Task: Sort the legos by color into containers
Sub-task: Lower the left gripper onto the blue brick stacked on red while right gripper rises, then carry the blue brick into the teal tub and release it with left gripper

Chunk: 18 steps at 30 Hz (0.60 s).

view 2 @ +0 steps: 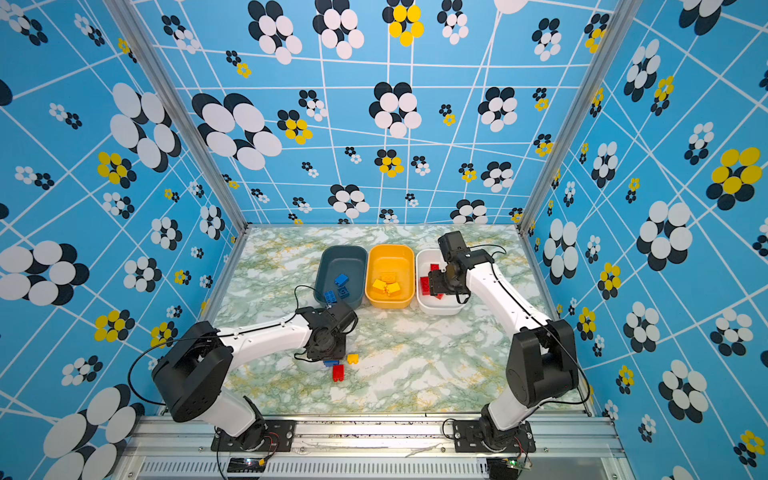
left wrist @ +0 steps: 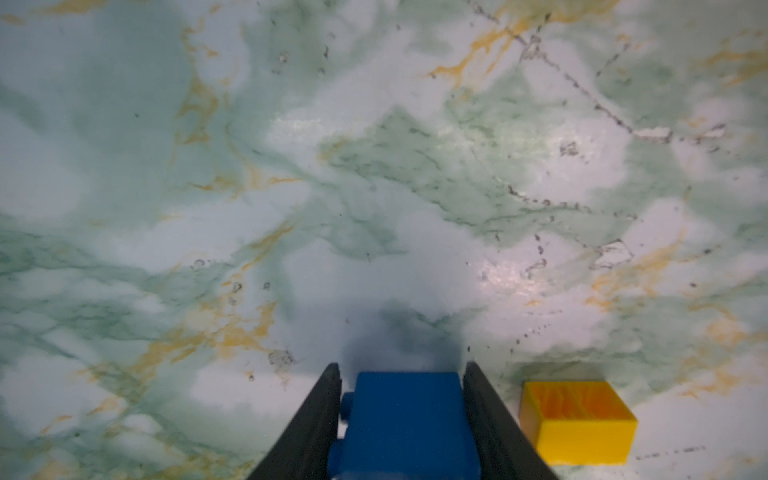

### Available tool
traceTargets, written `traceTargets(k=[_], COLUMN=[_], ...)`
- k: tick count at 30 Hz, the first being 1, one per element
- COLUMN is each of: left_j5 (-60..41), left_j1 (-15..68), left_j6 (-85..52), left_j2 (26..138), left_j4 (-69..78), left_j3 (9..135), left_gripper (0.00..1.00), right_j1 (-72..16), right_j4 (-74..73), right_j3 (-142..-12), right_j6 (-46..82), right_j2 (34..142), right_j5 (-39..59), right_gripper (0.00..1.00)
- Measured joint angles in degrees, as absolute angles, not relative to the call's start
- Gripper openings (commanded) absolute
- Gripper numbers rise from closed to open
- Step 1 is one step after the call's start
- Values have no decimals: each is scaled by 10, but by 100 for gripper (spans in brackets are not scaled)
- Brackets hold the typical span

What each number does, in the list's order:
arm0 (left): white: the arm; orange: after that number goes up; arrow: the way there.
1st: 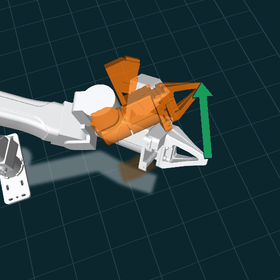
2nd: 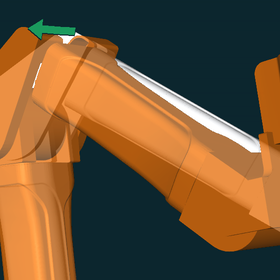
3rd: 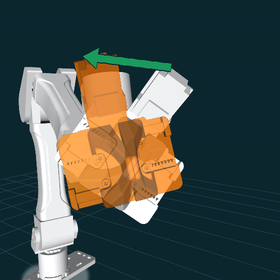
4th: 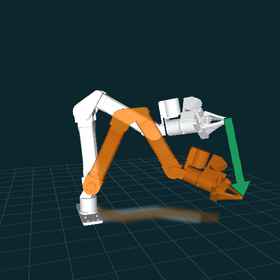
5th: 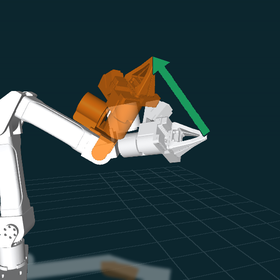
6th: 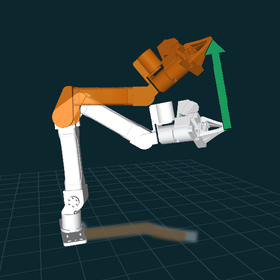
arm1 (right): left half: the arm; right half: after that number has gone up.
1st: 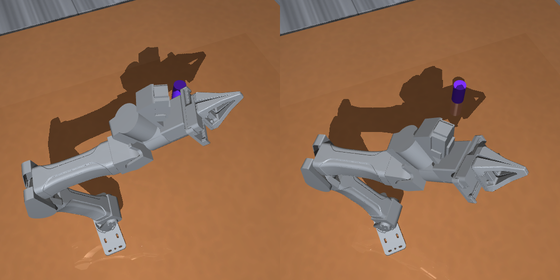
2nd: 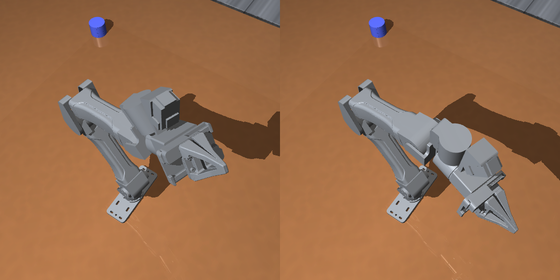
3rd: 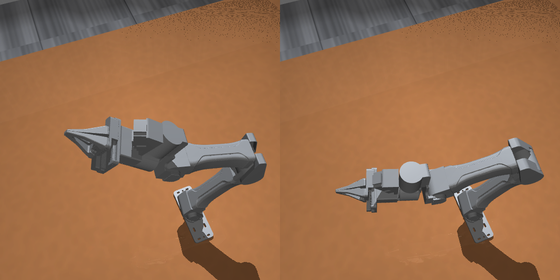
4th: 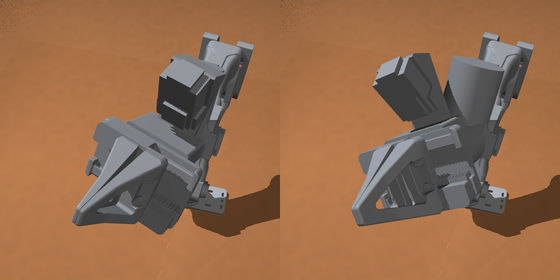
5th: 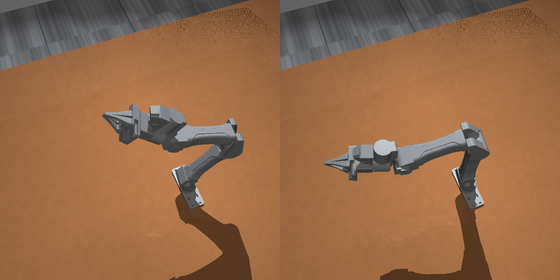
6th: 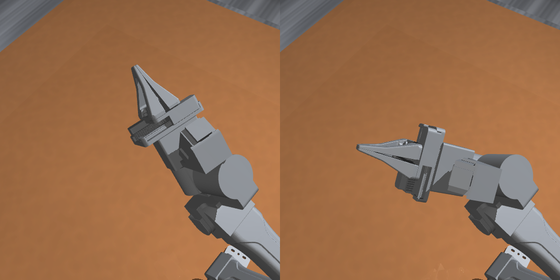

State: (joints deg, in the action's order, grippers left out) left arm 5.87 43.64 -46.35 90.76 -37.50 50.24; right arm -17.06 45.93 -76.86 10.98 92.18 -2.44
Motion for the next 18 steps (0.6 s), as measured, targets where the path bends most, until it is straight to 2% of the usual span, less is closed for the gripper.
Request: traceTargets(k=[4,10,18], left_j5=[59,65,79], left_j1=[436,436,420], left_j6=[-463,-458,-434], left_j2=[908,905,887], left_j4=[-383,-411,-448], left_j3=[508,546,625], left_gripper=[33,30,29], right_j1=[-171,-171,-171], right_j4=[461,463,465], right_j3=[-768,-747,-663], right_j6=[111,122,159], right_j2=[922,894,818], right_j5=[-22,2,58], right_gripper=[78,92,95])
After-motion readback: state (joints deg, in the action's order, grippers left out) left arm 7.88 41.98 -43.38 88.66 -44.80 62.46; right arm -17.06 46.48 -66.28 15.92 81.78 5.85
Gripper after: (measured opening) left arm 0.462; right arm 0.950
